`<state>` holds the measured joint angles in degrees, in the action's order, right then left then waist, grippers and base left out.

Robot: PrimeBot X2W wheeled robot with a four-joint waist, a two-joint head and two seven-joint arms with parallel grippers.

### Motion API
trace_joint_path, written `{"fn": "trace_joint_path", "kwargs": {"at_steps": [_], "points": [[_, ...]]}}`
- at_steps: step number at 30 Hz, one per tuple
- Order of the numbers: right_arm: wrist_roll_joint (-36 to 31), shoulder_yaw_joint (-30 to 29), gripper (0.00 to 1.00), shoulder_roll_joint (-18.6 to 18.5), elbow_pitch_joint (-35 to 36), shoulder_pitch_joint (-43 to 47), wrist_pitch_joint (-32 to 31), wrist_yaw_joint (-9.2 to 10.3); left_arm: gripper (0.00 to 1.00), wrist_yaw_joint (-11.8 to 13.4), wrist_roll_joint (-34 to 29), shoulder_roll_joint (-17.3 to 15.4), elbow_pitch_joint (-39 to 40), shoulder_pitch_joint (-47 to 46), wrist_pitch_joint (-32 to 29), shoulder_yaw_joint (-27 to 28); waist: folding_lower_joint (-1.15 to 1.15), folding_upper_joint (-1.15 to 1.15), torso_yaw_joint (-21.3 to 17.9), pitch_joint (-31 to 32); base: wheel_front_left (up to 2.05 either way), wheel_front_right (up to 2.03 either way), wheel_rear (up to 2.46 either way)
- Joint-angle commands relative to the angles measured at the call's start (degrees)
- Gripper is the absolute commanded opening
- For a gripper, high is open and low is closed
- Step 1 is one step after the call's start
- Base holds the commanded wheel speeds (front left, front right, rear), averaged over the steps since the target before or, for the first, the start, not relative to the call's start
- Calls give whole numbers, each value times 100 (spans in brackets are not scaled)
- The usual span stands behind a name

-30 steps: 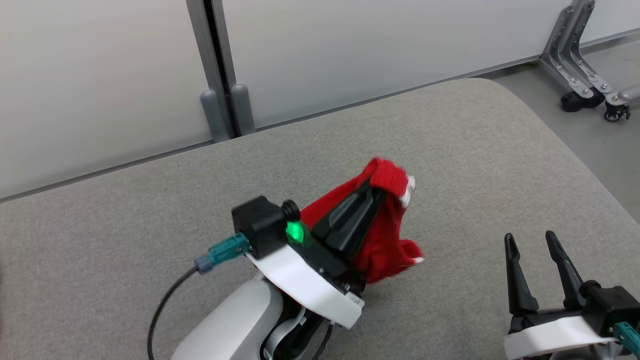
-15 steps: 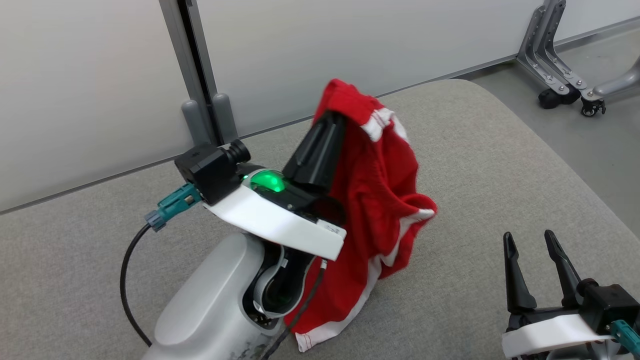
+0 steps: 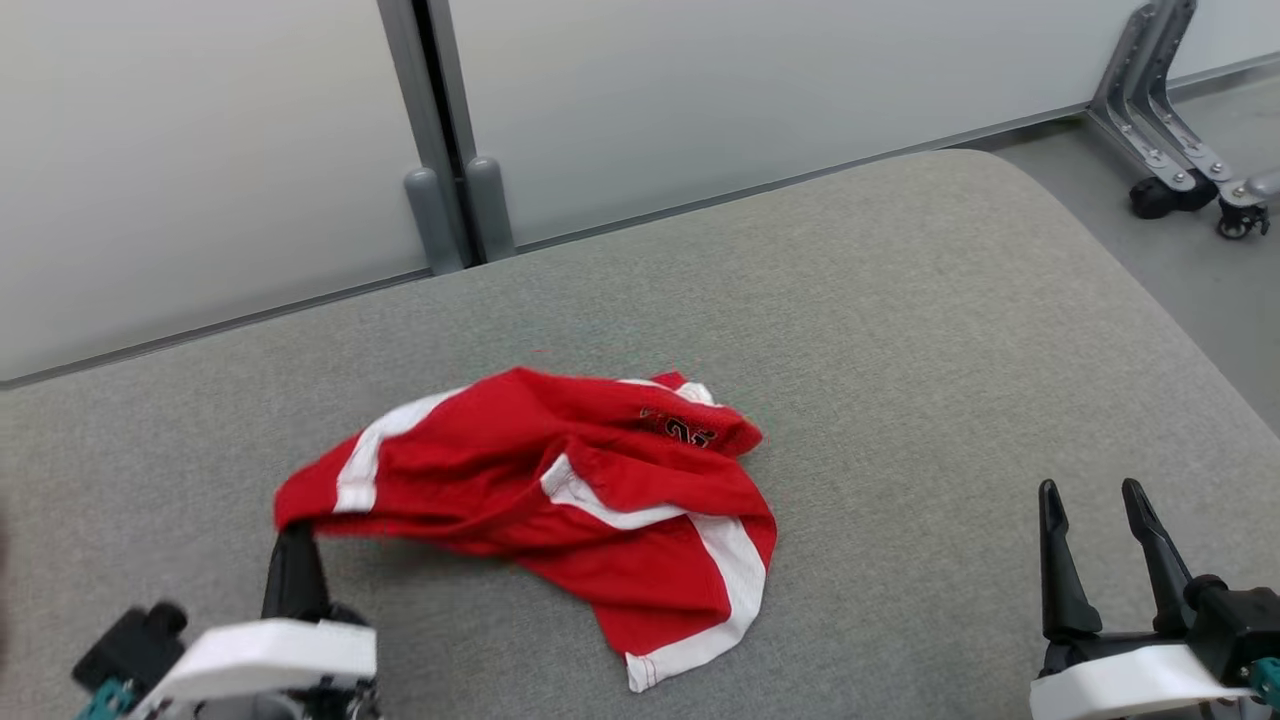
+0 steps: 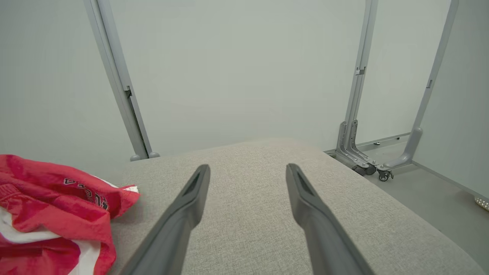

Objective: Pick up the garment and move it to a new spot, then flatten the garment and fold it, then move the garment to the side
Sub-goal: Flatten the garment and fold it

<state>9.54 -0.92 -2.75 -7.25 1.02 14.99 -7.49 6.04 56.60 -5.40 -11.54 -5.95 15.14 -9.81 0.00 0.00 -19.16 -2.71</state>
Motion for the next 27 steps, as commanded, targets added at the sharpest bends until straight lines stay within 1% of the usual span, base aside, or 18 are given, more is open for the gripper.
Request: {"fn": "trace_joint_path", "kwargs": {"at_steps": [1,4,5,6,8,9,10,11,12,14,15,16,18,19,21,22,23,27], "points": [[-66,-6,100,-27,-3,51,30,-1,0,-63,59,39,-179,364,-1,345,0,0,164,-32,0,0,0],[-69,-14,100,-28,-16,58,30,-1,0,-178,206,148,-577,747,-1,656,0,0,354,-47,0,0,0],[-84,-10,100,-27,-19,63,31,-1,0,-237,257,169,-706,810,0,701,0,0,420,-47,0,0,0],[-84,-10,100,-27,-19,63,31,-1,0,-237,257,169,-706,810,0,701,0,0,420,-47,0,0,0],[-114,6,100,-27,-25,64,30,-1,0,-388,336,192,-957,852,0,671,0,0,552,-55,0,0,0],[-127,15,100,-27,-29,62,30,-1,25,-471,386,208,-1071,831,-1,603,0,0,619,-57,0,0,0],[-129,30,100,-27,-33,59,30,-1,56,-544,419,218,-1178,795,-2,516,0,0,680,-55,0,0,0],[-140,46,100,-27,-40,57,30,-1,100,-623,409,227,-1264,761,-22,402,0,0,733,-52,0,0,0],[-154,56,100,-28,-41,49,30,-1,100,-686,393,233,-1331,732,-37,303,0,0,777,-47,0,0,0],[-169,53,100,-30,-40,43,30,-1,100,-728,270,202,-1436,722,-38,172,0,0,843,-29,0,0,0],[-165,52,100,-30,-35,46,30,-1,100,-707,135,80,-1460,747,-33,125,0,0,865,-18,0,0,0],[-160,50,100,-29,-27,59,30,-1,100,-655,-63,-105,-1461,803,-32,40,0,0,877,-9,0,0,0],[-164,53,100,-28,-15,98,30,-1,100,-364,-501,-482,-1431,941,-20,-39,0,0,896,20,0,0,0],[-167,53,100,-28,-10,116,30,-1,100,-219,-670,-612,-1346,996,-17,-48,0,0,902,32,0,0,0],[-171,49,100,-32,0,143,30,-1,100,-67,-822,-778,-998,1057,-37,-42,0,0,913,45,0,0,0],[-177,44,100,-30,-1,158,30,-1,100,-24,-949,-1013,-545,1118,-79,-55,0,0,919,48,0,0,0],[-184,44,100,-28,-7,162,30,-1,100,90,-1067,-1060,-261,1128,-135,-117,0,0,920,53,0,0,0],[-193,79,100,-28,-14,73,30,-1,100,236,-1418,-1116,813,991,-493,-565,0,0,845,22,0,0,0]]}}
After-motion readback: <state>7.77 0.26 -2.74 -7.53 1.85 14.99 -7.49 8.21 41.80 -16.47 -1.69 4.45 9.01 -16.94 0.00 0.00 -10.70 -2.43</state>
